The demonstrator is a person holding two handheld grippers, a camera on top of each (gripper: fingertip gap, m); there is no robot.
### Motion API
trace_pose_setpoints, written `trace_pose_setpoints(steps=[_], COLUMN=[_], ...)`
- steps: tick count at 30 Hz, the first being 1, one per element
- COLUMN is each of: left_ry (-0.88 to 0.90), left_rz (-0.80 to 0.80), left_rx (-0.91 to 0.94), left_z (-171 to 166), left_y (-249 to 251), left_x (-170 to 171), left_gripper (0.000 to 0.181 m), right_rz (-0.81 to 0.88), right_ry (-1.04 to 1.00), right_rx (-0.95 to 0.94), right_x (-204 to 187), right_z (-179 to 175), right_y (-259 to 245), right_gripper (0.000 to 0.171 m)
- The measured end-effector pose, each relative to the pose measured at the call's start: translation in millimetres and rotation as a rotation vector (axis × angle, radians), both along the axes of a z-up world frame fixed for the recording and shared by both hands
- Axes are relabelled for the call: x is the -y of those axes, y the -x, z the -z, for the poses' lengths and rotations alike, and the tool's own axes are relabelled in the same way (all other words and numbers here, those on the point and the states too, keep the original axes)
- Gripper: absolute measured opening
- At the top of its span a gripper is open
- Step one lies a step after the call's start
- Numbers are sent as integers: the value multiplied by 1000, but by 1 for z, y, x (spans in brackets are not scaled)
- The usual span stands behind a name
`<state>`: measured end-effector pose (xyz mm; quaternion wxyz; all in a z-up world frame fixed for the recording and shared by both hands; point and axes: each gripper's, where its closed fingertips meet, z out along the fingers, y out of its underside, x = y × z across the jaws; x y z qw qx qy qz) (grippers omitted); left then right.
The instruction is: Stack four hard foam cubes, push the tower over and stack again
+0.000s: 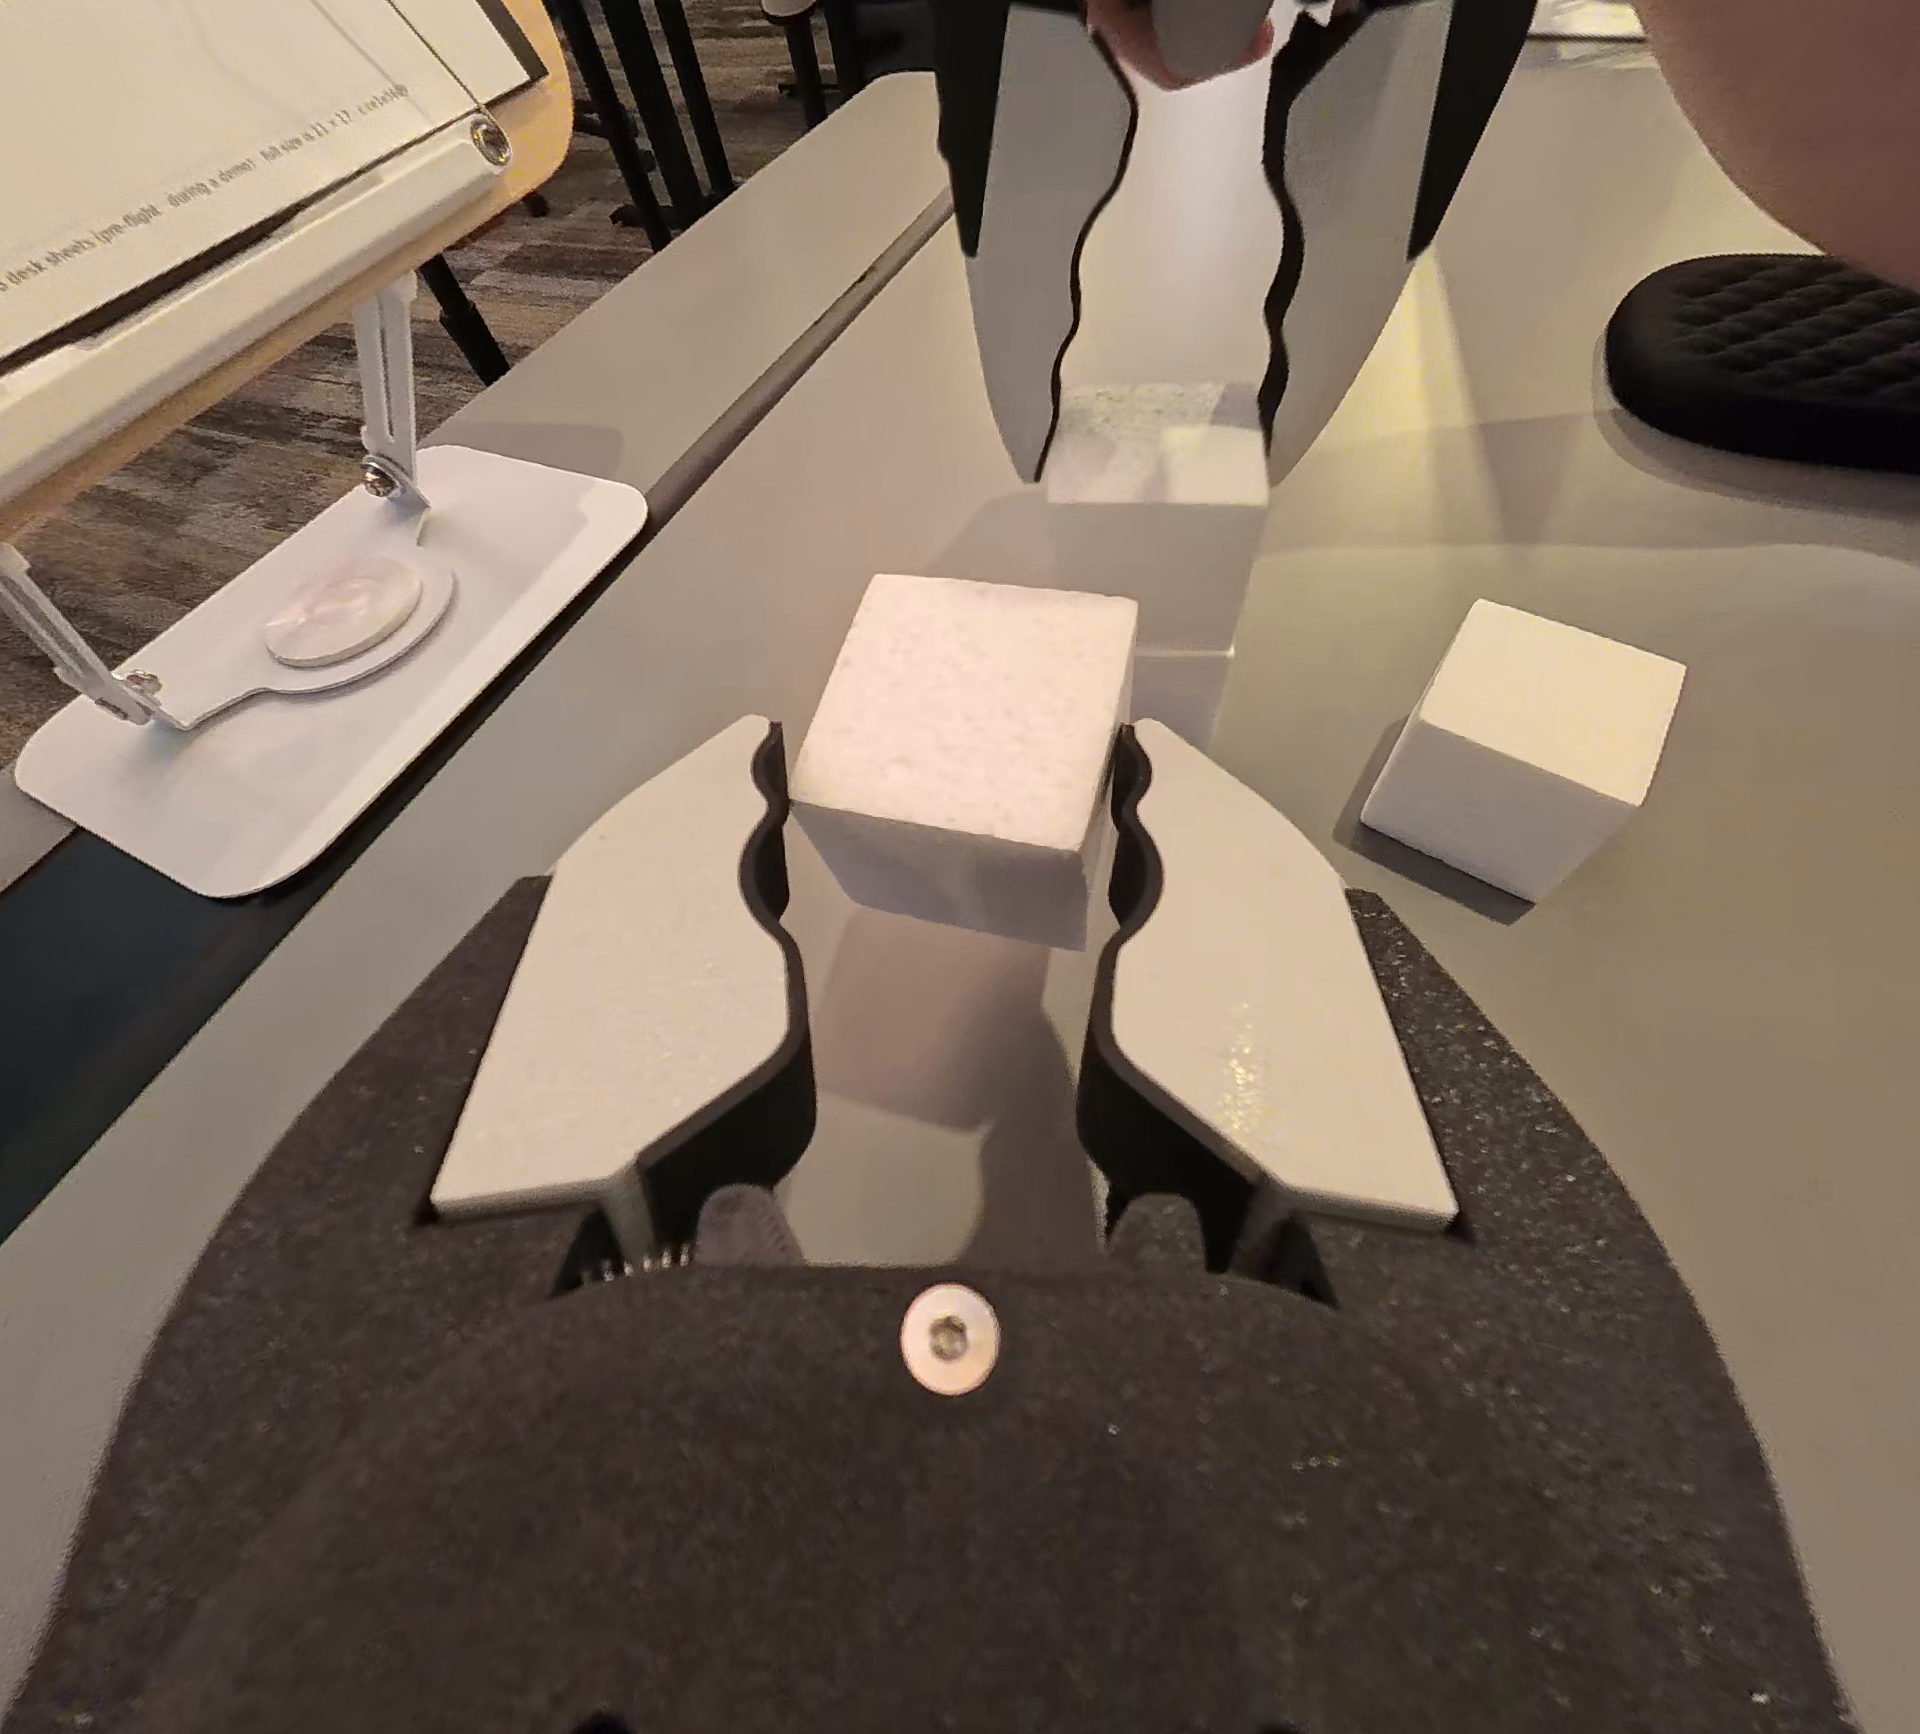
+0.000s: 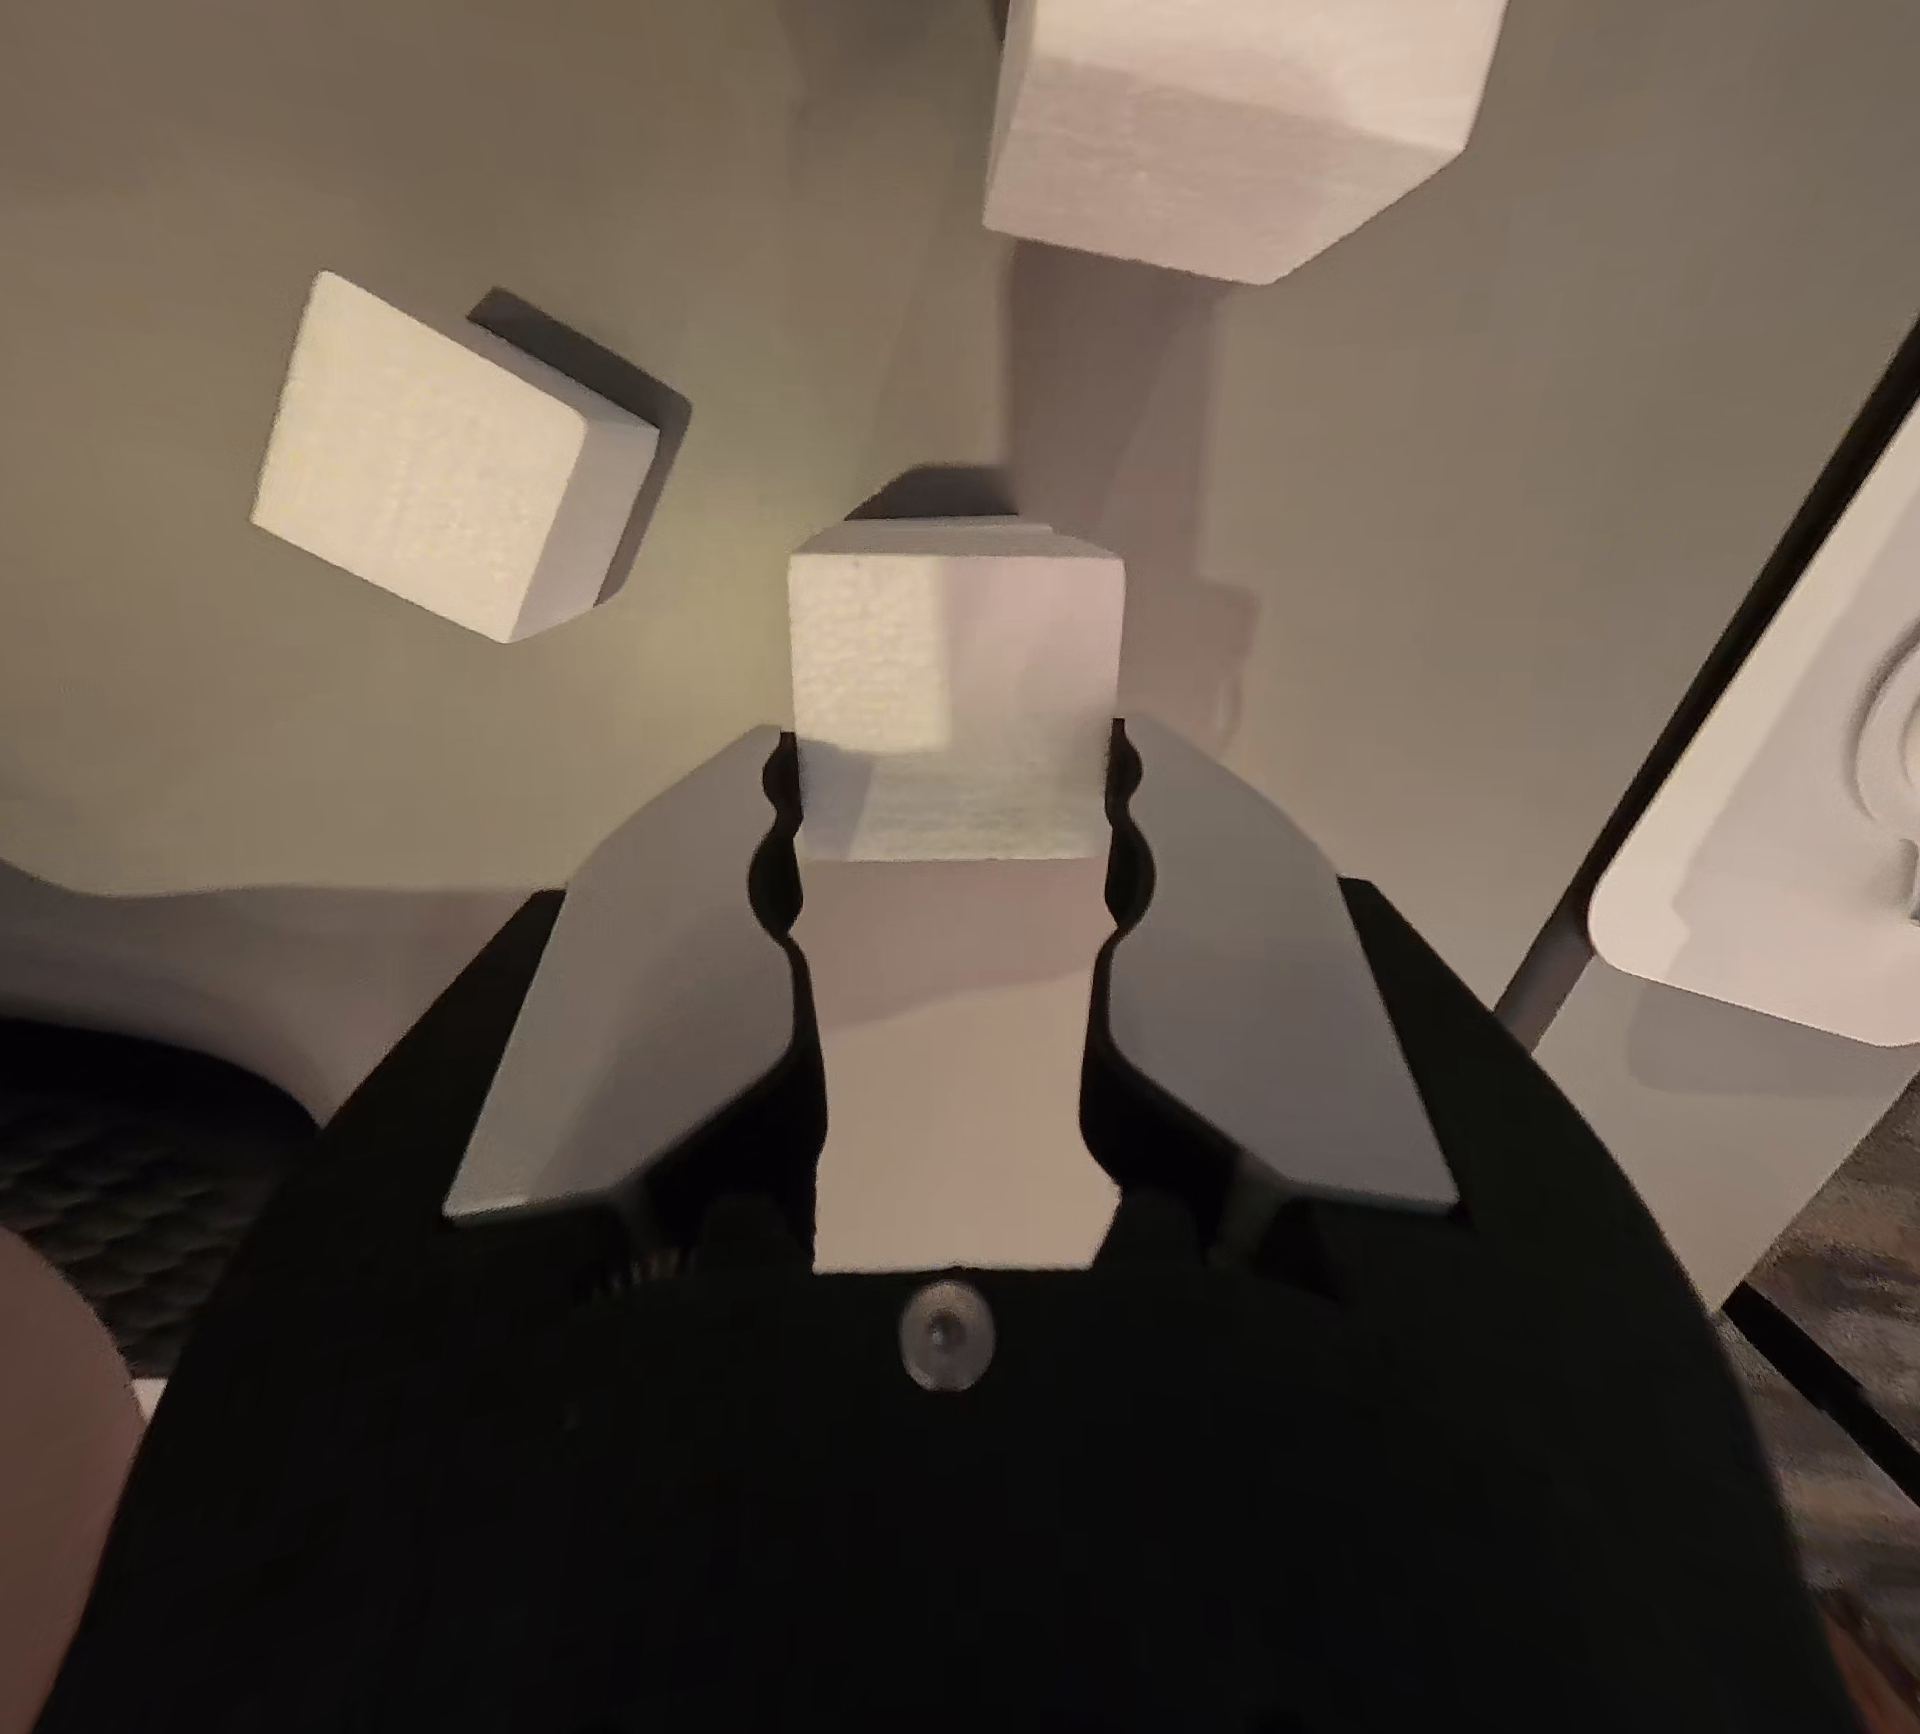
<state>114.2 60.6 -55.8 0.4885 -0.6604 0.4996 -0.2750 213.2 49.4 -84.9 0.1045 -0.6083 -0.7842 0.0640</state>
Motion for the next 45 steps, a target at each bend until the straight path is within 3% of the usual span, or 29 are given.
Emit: trace_pose_setpoints(steps=[6,10,15,20,24,27,29,32,38,41,45], left_ry=[17,14,0,34,-2,-24,-22,-46,-60,-40,-21], left_rz=[3,-6,-60,-119,-175,-161,-135,-125,-98,-104,-95], left_rx=[44,95,135,182,185,176,164,121,33,-3,4], left_z=[-6,-18,-32,-40,-50,-58,-60,-59,-55,-46,-39], left_y=[-1,-1,4,-1,-11,-24,-36,-52,-81,-88,-92], left_x=[1,1,-5,-6,0,11,16,16,13,10,11], left_gripper=[60,60,60,60,60,60,60,60,60,60,60], right_rz=[29,65,128,211,275,306,313,299,243,272,274], right_ry=[-46,-132,-212,-50,-134,-60,-57,-85,-131,-125,-119], right_rx=[-38,-172,-479,-690,-692,-658,-655,-660,-661,-633,-625], right_x=[-3,1,39,97,102,109,108,104,108,106,105], right_z=[-1,-16,-38,-21,3,20,26,27,26,34,35], right_y=[2,-1,4,23,26,27,26,23,20,18,18], right_gripper=[67,74,74,73,73,73,63,51,52,63,54])
